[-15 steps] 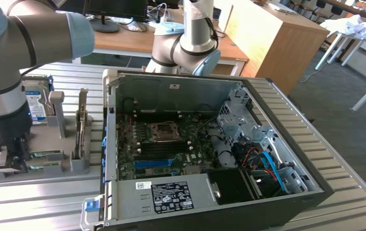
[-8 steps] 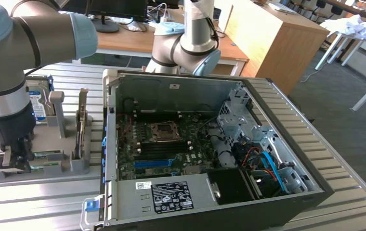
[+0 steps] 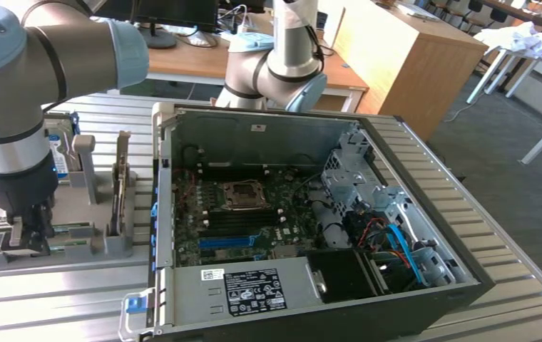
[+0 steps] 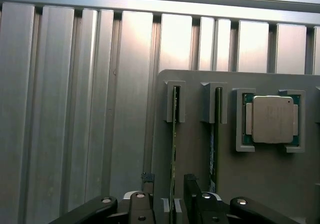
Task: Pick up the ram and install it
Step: 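Pick up the ram and move it above insertion slot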
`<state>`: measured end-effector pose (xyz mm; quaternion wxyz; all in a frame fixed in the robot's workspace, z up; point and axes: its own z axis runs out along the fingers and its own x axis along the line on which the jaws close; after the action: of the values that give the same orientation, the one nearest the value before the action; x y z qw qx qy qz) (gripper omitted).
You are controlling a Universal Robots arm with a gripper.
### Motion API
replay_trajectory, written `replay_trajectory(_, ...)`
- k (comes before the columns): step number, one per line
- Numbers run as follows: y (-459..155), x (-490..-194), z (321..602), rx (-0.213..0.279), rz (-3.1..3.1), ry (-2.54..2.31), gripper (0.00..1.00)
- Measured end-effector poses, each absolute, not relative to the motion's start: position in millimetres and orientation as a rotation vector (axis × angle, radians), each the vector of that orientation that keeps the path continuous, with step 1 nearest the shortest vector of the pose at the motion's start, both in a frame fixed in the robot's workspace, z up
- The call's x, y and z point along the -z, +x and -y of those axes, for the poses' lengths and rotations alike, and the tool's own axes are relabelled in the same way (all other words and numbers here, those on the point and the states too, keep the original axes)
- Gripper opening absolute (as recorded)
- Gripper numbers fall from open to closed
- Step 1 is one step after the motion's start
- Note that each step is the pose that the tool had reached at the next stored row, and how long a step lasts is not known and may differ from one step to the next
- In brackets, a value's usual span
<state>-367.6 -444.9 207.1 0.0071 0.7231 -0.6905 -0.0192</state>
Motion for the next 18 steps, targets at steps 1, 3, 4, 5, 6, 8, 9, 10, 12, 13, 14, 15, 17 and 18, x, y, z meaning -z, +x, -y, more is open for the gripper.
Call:
replay_trajectory(1,-366.6,-207.0,444.9,0.060,2.160,2.261,0.37)
replay_trajectory(3,-364.3,-206.8,444.9,0.061,2.160,2.262,0.37)
replay_trajectory(4,-363.4,-206.7,444.9,0.061,2.160,2.262,0.37)
replay_trajectory(5,-363.3,-206.5,444.8,0.061,2.160,2.262,0.37)
replay_trajectory(6,-363.3,-206.6,444.9,0.061,2.160,2.262,0.37)
replay_trajectory(8,-363.2,-206.6,444.9,0.061,2.160,2.262,0.37)
replay_trajectory(9,-363.2,-206.6,444.9,0.061,2.160,2.262,0.37)
replay_trajectory(10,-363.2,-206.6,444.9,0.061,2.160,2.262,0.37)
replay_trajectory(12,-363.1,-205.1,444.8,0.061,2.160,2.262,0.37)
replay_trajectory(13,-363.1,-204.7,444.9,0.061,2.160,2.262,0.37)
replay_trajectory(14,-363.2,-204.4,444.9,0.061,2.159,2.261,0.37)
replay_trajectory(15,-363.2,-204.1,444.9,0.061,2.159,2.261,0.37)
replay_trajectory(17,-363.2,-203.9,444.9,0.061,2.159,2.261,0.37)
replay_trajectory(18,-363.1,-203.9,444.9,0.061,2.160,2.262,0.37)
